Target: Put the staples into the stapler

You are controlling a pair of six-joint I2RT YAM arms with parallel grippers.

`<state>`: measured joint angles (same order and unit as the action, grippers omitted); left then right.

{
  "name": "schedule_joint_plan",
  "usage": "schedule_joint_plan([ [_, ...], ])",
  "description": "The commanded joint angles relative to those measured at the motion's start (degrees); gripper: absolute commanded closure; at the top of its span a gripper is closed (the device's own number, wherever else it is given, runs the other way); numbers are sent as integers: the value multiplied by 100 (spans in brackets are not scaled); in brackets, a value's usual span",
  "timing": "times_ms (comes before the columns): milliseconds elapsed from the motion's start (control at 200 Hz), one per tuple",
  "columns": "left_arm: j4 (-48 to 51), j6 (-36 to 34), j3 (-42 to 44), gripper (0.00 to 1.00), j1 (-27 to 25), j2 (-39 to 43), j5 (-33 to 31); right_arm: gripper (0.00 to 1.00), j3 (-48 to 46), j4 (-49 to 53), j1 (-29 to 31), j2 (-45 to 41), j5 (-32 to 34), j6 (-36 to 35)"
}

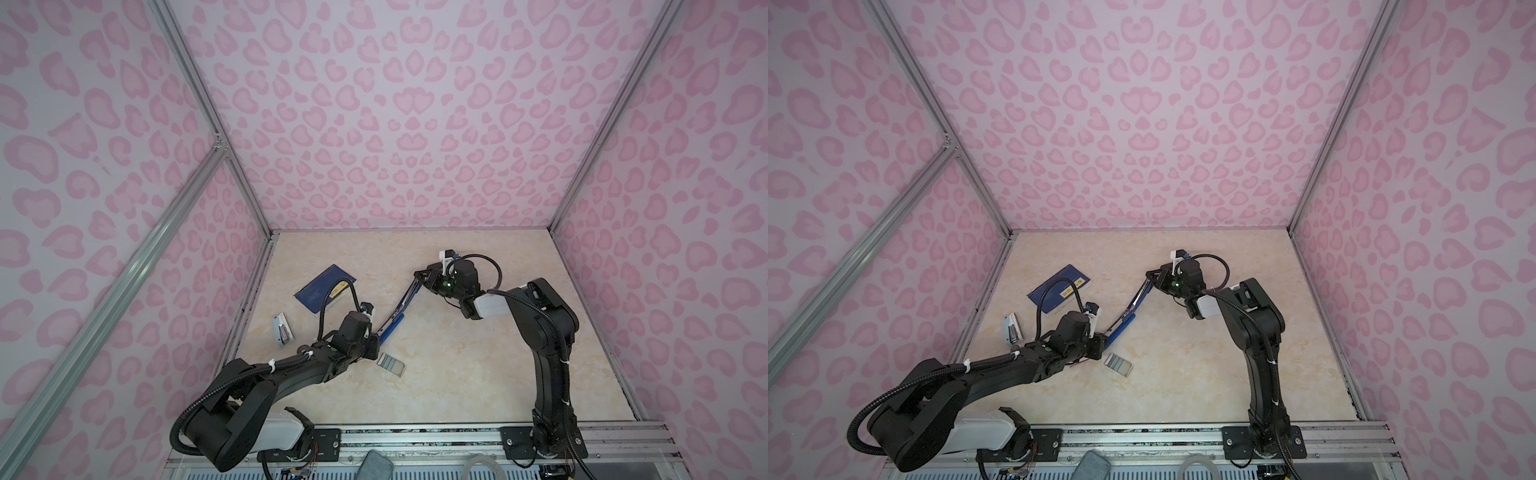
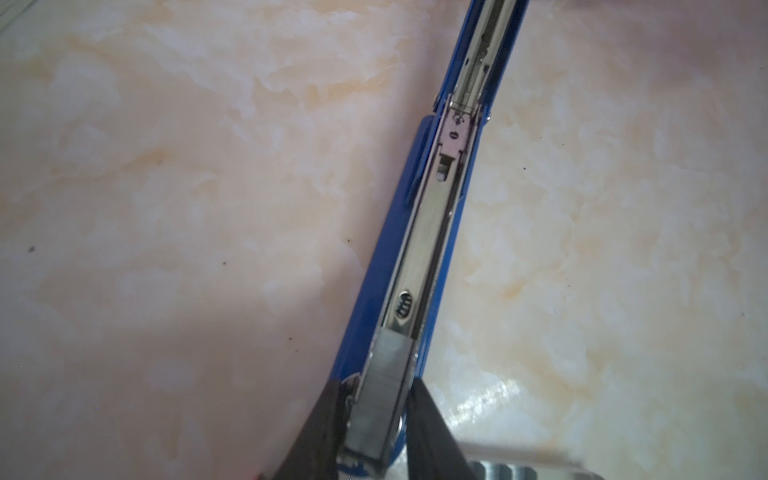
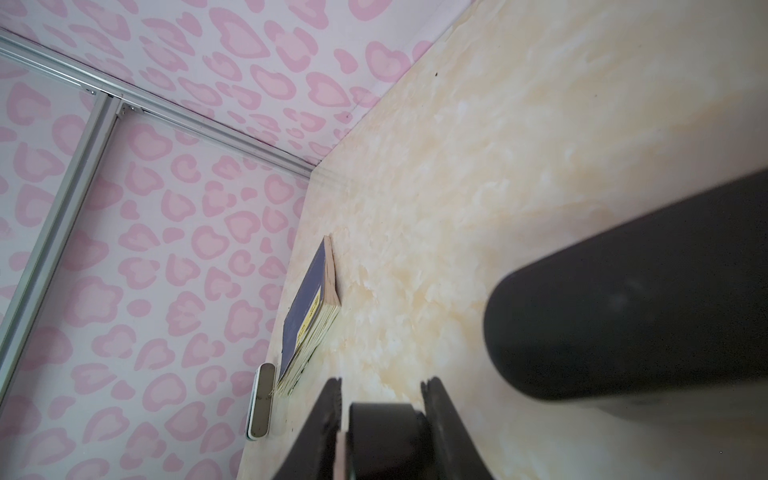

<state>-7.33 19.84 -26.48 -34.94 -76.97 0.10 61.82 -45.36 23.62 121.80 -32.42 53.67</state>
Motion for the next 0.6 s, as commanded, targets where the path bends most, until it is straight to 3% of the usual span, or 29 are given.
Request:
schedule_joint_plan([
  [0,-146,-49,-1,72,-86,-53,-65,71,49,-151,20,-64,-53,23],
  [365,-172,-85,33,81,-250,-19,-424,72,120,166,101,-180,-85,-263],
  [595,-148,-123,4,86,-268,140,-536,71,146,764,273,-456,68,-858],
])
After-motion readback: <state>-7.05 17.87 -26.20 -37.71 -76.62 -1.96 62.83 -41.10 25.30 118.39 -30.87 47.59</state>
